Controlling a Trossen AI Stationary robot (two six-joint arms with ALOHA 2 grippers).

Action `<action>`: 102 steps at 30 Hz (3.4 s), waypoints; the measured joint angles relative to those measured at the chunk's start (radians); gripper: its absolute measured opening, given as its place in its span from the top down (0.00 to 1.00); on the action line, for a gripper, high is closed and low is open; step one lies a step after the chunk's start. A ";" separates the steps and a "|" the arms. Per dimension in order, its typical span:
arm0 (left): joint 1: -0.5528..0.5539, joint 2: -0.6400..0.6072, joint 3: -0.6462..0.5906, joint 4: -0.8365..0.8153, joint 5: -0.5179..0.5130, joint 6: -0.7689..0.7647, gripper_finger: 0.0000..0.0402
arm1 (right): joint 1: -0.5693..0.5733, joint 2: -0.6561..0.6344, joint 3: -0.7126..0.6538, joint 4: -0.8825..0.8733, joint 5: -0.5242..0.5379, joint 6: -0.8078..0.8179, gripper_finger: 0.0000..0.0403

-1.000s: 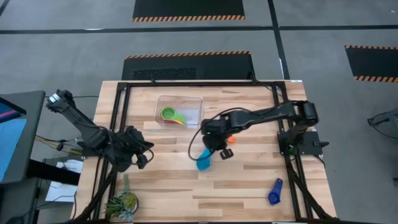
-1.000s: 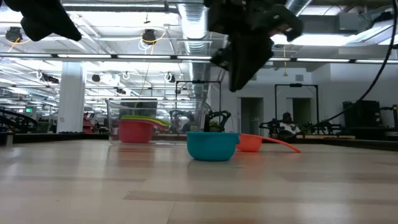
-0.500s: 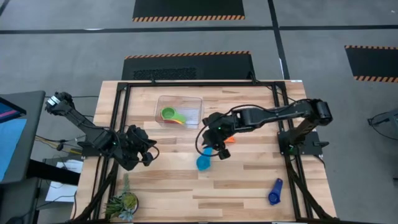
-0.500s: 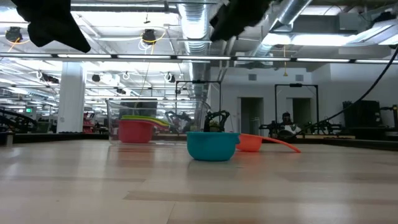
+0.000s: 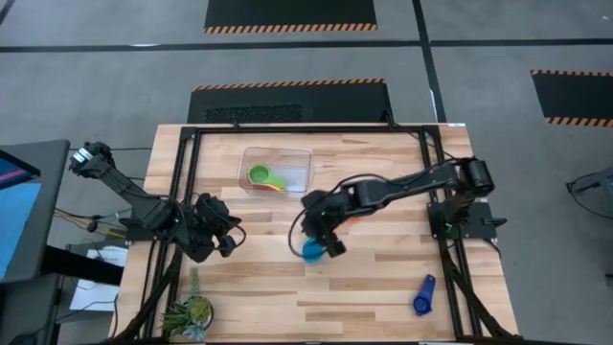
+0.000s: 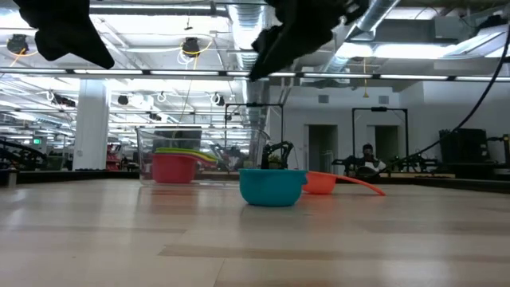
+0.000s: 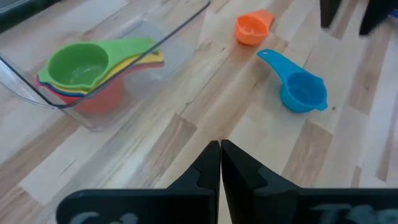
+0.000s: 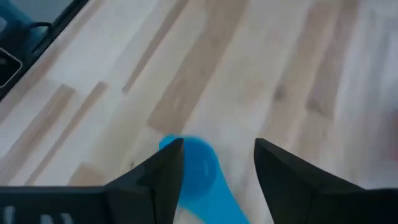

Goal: Nest measuring cups in basket
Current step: Stack the light blue measuring cup on top of the green measuring cup in the transparent bin

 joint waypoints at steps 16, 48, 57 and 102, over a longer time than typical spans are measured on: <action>0.000 0.000 0.000 0.007 0.025 0.048 1.00 | 0.001 0.242 0.197 -0.092 -0.031 -0.024 0.46; 0.000 0.000 0.000 0.010 0.080 0.088 1.00 | -0.023 0.335 0.195 -0.257 0.003 -0.118 0.46; 0.000 0.000 0.000 0.010 0.077 0.087 1.00 | -0.022 0.335 0.195 -0.233 0.002 -0.118 0.46; 0.000 0.000 0.000 0.045 0.076 0.142 1.00 | -0.019 0.323 0.265 -0.178 0.106 0.184 0.98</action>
